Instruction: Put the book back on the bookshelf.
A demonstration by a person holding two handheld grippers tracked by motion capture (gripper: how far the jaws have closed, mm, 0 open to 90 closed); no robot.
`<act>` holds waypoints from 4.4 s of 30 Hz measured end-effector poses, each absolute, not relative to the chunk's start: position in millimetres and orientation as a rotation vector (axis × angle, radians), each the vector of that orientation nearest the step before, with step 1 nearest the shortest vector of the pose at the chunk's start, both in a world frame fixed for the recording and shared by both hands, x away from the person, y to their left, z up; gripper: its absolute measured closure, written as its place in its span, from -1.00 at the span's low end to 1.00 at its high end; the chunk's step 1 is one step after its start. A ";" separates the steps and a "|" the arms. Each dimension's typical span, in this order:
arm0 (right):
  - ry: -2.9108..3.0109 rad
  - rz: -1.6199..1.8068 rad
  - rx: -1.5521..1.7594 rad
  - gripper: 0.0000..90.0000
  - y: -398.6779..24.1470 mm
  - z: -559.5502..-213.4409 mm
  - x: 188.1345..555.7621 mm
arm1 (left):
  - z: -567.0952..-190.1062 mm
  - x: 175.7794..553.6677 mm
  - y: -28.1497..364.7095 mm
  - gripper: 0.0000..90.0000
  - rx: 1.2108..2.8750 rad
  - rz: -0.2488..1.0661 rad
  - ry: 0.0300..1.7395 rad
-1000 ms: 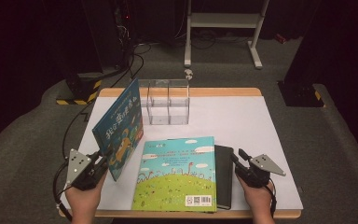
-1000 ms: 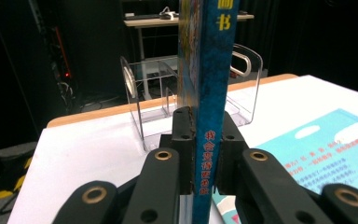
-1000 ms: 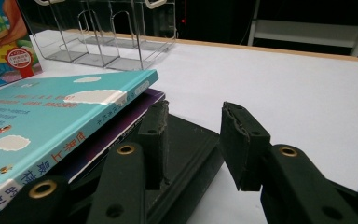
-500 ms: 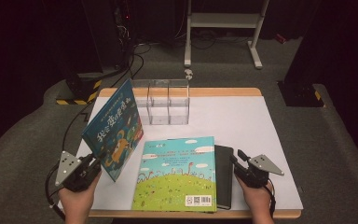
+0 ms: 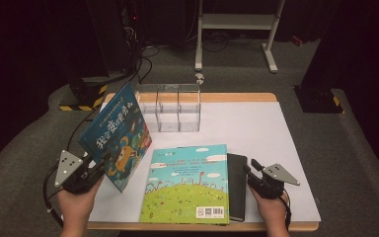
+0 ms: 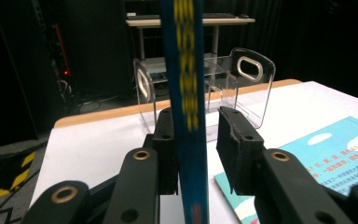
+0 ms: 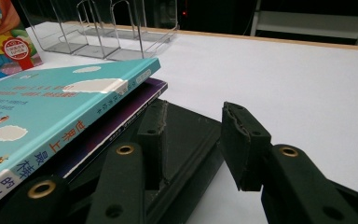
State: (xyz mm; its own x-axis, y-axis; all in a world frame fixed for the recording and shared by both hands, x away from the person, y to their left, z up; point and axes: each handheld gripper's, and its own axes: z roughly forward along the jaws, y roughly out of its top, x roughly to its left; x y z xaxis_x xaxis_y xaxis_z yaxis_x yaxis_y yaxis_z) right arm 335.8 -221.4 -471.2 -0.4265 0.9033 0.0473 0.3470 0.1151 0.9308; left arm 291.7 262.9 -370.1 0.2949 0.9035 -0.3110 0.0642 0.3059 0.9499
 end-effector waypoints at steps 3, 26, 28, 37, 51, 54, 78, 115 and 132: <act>1.846 1.301 1.212 0.36 -220.8 -471.6 335.8 | -365.5 294.4 263.7 0.58 1.112 0.721 1.110; 1.849 1.301 1.210 0.35 -220.1 -472.2 335.3 | -342.8 318.2 253.7 0.73 1.059 0.698 1.110; 1.849 1.300 1.209 0.35 -220.1 -472.2 335.1 | -342.6 318.6 252.2 0.77 1.067 0.728 1.113; 1.845 1.310 1.220 0.35 -220.3 -471.5 335.1 | -334.9 328.7 243.7 0.84 1.090 0.741 1.110; 1.824 1.327 1.226 0.34 -226.0 -469.0 333.7 | -305.4 368.4 229.3 0.85 1.093 0.749 1.121; 1.818 1.330 1.228 0.34 -227.6 -468.5 333.5 | -299.3 377.8 227.6 0.85 1.061 0.753 1.133; 1.798 1.343 1.237 0.37 -235.3 -468.0 333.1 | -298.3 449.4 213.6 0.85 1.009 0.879 1.154; 1.799 1.352 1.244 0.39 -238.0 -469.1 333.0 | -330.9 487.5 207.3 0.84 0.960 0.944 1.201; 1.812 1.349 1.232 0.38 -233.6 -469.5 332.1 | -342.6 466.9 219.9 0.75 0.958 0.874 1.223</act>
